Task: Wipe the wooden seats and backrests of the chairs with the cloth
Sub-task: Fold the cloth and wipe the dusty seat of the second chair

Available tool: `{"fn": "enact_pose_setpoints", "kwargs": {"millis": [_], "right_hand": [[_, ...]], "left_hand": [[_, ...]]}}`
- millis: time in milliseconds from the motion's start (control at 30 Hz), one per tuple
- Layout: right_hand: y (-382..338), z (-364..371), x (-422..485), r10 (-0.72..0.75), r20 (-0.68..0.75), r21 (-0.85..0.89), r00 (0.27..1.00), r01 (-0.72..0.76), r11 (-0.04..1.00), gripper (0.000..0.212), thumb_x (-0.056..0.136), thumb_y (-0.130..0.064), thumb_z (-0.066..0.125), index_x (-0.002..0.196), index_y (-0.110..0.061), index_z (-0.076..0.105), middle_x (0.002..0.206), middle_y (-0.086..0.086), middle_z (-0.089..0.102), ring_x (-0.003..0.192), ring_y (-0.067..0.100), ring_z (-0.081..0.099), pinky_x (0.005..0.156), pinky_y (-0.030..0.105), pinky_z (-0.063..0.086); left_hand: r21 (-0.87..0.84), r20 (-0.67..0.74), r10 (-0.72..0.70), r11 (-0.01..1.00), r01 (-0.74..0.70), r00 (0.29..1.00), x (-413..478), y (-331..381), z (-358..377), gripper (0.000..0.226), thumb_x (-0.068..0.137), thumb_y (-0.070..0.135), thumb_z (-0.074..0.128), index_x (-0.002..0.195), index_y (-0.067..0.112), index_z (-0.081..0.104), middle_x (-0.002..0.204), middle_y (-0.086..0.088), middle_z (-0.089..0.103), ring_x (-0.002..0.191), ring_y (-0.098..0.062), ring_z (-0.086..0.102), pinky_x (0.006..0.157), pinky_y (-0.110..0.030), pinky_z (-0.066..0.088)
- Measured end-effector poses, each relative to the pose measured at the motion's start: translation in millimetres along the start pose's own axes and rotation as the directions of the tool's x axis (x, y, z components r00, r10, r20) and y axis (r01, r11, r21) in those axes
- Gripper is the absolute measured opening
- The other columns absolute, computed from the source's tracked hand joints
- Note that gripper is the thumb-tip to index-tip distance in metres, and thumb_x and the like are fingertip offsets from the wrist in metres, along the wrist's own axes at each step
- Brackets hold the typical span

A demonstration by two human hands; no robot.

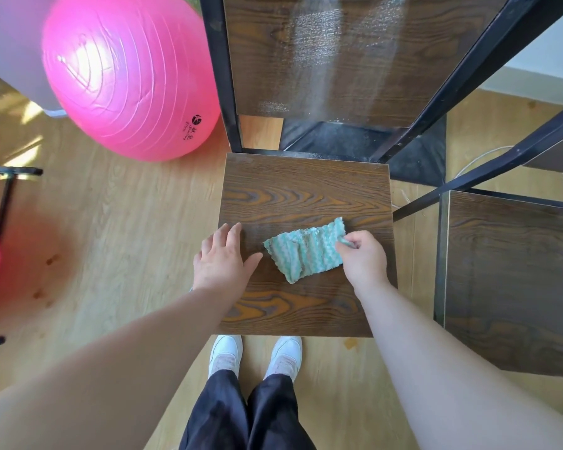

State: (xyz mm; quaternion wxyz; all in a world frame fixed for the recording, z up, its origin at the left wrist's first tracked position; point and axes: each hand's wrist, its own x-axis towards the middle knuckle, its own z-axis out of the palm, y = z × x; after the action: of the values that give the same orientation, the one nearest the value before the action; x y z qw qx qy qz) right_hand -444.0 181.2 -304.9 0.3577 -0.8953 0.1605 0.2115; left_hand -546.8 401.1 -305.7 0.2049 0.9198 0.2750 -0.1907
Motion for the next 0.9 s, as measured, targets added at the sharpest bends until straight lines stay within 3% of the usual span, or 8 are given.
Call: {"fn": "enact_pose_setpoints", "kwargs": {"millis": [133,233,300,400,567,700,800,900], "right_hand": [[-11,12,-23,-0.174,0.174,-0.042,0.969,0.184,0.982,0.012,0.087,-0.019,0.068,0.095,-0.024,0.060,0.094,-0.013,0.060,0.079,0.000,0.055,0.061,0.016,0.042],[-8,27,-34,-0.210,0.361,-0.014,0.908,0.231,0.973,0.021,0.084,-0.016,0.071,0.103,-0.023,0.063,0.099,-0.011,0.065,0.086,0.001,0.060,0.074,0.015,0.047],[-4,30,-34,-0.196,0.334,0.022,0.922,0.200,0.980,0.020,0.086,-0.014,0.069,0.104,-0.022,0.066,0.100,-0.010,0.066,0.090,0.001,0.061,0.083,0.023,0.052],[0,34,-30,-0.198,0.170,-0.026,0.965,0.206,0.978,0.019,0.088,-0.011,0.065,0.105,-0.020,0.068,0.101,-0.006,0.063,0.087,0.008,0.061,0.081,0.036,0.057],[-11,55,-32,-0.322,0.228,-0.325,0.919,0.384,0.864,0.047,0.089,-0.030,0.067,0.134,-0.027,0.056,0.118,-0.002,0.050,0.095,0.018,0.057,0.085,0.035,0.052],[-17,75,-44,-0.315,0.252,-0.623,0.915,0.403,0.671,0.056,0.091,-0.040,0.062,0.142,-0.037,0.042,0.122,0.001,0.042,0.100,0.023,0.046,0.081,0.035,0.050],[-18,83,-46,-0.332,0.212,-0.664,0.919,0.385,0.641,0.052,0.094,-0.038,0.058,0.143,-0.036,0.042,0.123,0.001,0.042,0.098,0.022,0.045,0.078,0.033,0.050],[-19,88,-37,-0.354,0.184,-0.616,0.917,0.389,0.685,0.042,0.096,-0.025,0.055,0.138,-0.030,0.052,0.121,0.001,0.049,0.098,0.023,0.051,0.082,0.034,0.052]], "left_hand": [[0.002,-0.022,0.001,1.000,-0.001,1.000,4,-6,-7,0.072,0.092,0.062,0.043,0.151,0.029,0.017,0.156,0.004,0.023,0.139,-0.025,0.025,0.112,-0.044,0.027],[-0.007,-0.026,0.003,1.000,-0.003,1.000,4,-12,-12,0.070,0.093,0.060,0.044,0.150,0.030,0.020,0.155,0.003,0.024,0.139,-0.025,0.025,0.112,-0.043,0.027],[-0.004,-0.025,0.002,1.000,-0.002,1.000,4,-15,-14,0.070,0.092,0.061,0.045,0.150,0.030,0.020,0.156,0.003,0.023,0.139,-0.025,0.024,0.111,-0.044,0.026],[0.006,-0.016,-0.002,1.000,0.002,1.000,4,-22,-15,0.070,0.092,0.062,0.044,0.150,0.031,0.019,0.157,0.002,0.022,0.140,-0.026,0.023,0.112,-0.044,0.026],[-0.010,-0.001,-0.014,1.000,0.014,1.000,5,-26,-16,0.071,0.092,0.062,0.044,0.150,0.033,0.018,0.158,0.002,0.021,0.141,-0.026,0.022,0.112,-0.044,0.026],[-0.016,0.014,-0.008,1.000,0.008,1.000,5,-28,-19,0.073,0.092,0.063,0.043,0.151,0.031,0.017,0.158,0.002,0.019,0.141,-0.025,0.022,0.113,-0.044,0.025],[-0.015,0.026,0.000,1.000,0.000,1.000,9,-29,-22,0.073,0.092,0.064,0.041,0.152,0.031,0.016,0.159,0.002,0.017,0.141,-0.025,0.021,0.114,-0.043,0.024],[-0.004,0.035,0.019,1.000,-0.019,0.999,17,-33,-25,0.074,0.091,0.065,0.041,0.152,0.031,0.016,0.159,0.002,0.018,0.141,-0.025,0.021,0.113,-0.043,0.024]]}}
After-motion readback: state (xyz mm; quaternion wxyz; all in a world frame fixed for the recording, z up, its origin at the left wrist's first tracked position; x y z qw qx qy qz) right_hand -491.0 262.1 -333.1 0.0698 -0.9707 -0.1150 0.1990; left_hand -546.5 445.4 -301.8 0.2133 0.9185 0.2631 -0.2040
